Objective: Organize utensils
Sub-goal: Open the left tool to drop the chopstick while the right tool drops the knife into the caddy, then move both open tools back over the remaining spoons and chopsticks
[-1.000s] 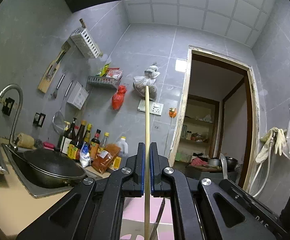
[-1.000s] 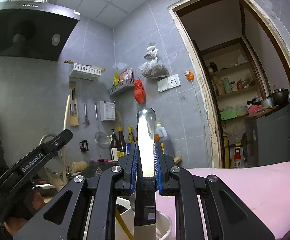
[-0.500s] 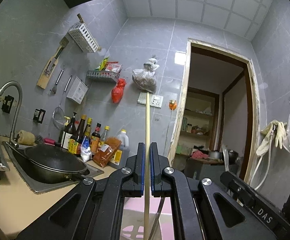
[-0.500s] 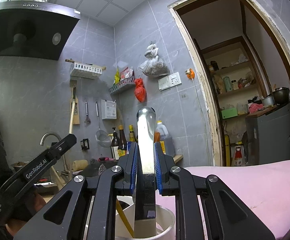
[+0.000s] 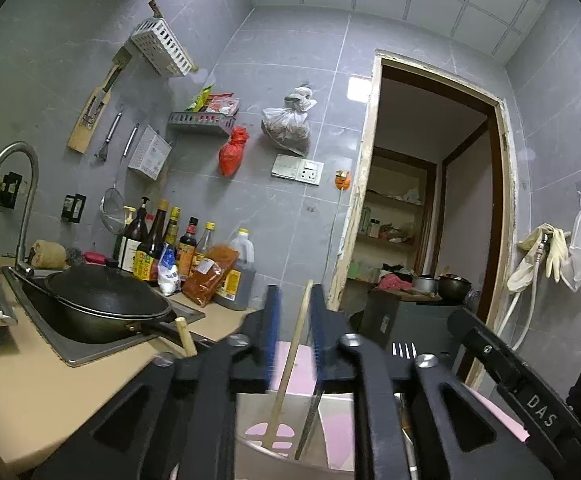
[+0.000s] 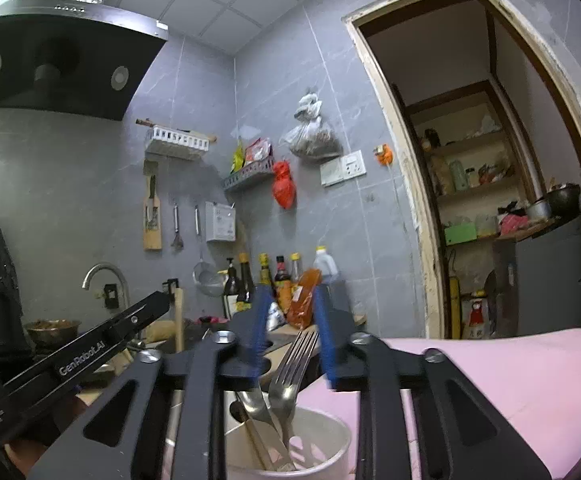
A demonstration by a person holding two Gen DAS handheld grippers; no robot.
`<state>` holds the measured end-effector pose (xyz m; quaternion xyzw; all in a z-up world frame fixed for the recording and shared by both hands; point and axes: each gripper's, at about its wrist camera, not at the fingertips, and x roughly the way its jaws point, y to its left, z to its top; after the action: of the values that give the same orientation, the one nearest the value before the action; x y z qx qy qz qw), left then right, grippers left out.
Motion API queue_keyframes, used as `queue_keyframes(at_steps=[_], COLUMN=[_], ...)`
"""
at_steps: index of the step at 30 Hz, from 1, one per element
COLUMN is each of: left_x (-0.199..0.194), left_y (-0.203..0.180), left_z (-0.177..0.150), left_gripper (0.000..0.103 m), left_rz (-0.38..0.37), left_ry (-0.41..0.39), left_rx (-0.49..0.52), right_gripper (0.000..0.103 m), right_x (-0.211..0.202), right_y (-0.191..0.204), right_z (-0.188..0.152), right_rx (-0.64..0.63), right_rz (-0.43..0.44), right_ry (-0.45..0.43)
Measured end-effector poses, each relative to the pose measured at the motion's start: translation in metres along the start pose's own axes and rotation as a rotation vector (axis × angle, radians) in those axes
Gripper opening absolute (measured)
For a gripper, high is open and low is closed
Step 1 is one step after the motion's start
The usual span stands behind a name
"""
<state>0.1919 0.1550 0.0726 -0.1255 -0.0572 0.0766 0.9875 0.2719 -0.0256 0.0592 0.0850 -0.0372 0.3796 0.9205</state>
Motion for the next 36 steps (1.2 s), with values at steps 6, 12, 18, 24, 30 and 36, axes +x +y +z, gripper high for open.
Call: queue_keyframes(at_steps=[6, 12, 18, 24, 30, 36], left_x=[-0.003, -0.011, -0.024, -0.046, -0.074, -0.082], left_y=[0.007, -0.006, -0.026, -0.043, -0.069, -0.096], left_z=[0.012, 0.015, 0.010, -0.002, -0.011, -0.031], left_gripper=[0.038, 0.045, 0.065, 0.085, 0.090, 0.092], left_rz=[0.028, 0.018, -0.021, -0.078, -0.129, -0.217], left_ry=[0.046, 0.163, 0.289, 0.356, 0.349, 0.435], left_rx=[-0.063, 0.031, 0.067, 0.040, 0.101, 0.152], right_gripper=[0.041, 0.056, 0.097, 0.103, 0.103, 0.103], right_x=[-0.003, -0.027, -0.062, -0.103, -0.147, -0.177], right_y=[-0.009, -0.021, -0.026, -0.030, -0.030, -0.036], right_z=[0.013, 0.028, 0.040, 0.049, 0.047, 0.046], right_rx=[0.017, 0.014, -0.017, -0.027, -0.089, -0.150], right_rz=[-0.087, -0.135, -0.133, -0.149, -0.185, -0.277], right_ry=[0.012, 0.062, 0.143, 0.184, 0.212, 0.245])
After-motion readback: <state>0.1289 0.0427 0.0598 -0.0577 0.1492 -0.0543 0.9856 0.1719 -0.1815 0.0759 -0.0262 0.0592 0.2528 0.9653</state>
